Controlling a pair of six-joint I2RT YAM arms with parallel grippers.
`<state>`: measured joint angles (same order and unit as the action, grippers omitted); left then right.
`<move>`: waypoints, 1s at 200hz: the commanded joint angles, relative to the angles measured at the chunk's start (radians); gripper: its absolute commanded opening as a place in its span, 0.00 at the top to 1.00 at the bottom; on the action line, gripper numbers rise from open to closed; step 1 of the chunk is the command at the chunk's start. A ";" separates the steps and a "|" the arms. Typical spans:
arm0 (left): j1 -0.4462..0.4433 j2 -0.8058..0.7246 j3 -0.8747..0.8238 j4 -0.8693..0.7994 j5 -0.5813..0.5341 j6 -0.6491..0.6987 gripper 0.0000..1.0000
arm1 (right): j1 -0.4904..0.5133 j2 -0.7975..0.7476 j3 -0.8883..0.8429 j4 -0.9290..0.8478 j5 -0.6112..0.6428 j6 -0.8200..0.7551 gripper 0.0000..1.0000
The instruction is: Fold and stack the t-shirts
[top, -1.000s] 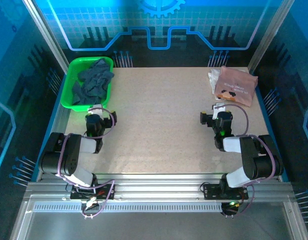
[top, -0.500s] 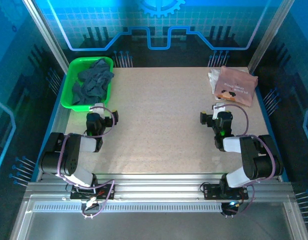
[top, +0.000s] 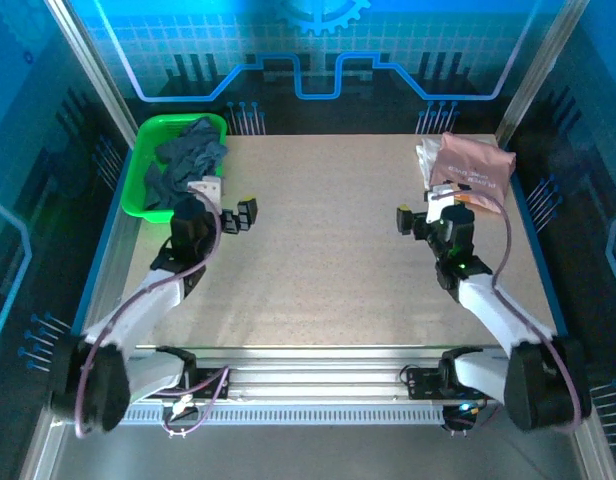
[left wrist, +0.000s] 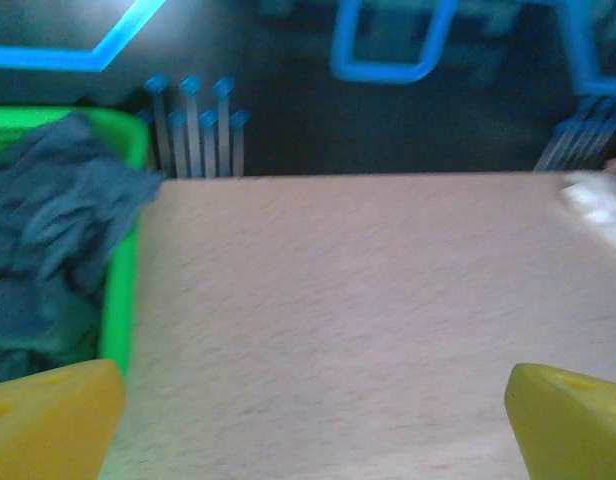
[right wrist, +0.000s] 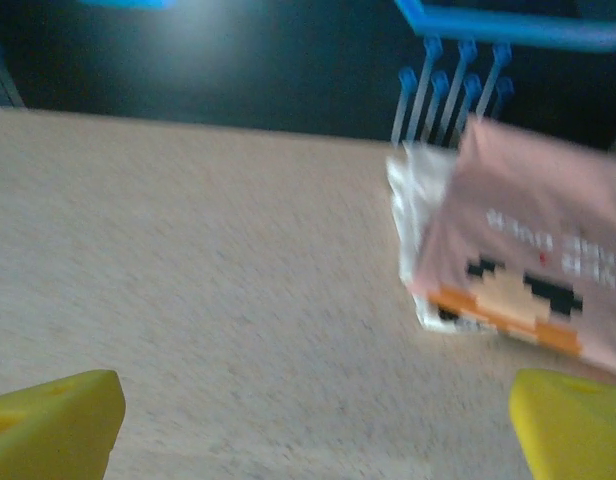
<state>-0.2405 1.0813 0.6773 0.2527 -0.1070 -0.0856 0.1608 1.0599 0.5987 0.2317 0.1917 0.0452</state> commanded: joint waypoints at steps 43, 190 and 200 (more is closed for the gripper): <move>0.188 0.263 0.706 -0.927 0.015 -0.288 0.01 | 0.066 0.026 0.442 -0.723 -0.318 0.141 0.00; 0.403 1.155 1.375 -0.964 0.131 -0.384 0.14 | 0.319 0.580 1.055 -0.968 -0.528 0.170 0.00; 0.403 1.171 1.363 -0.939 0.124 -0.395 0.17 | 0.316 0.566 1.037 -0.963 -0.529 0.168 0.00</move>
<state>0.1516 2.2166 2.0174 -0.7525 0.0200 -0.4278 0.4686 1.6569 1.6428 -0.6865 -0.3038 0.2207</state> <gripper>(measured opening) 0.852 0.997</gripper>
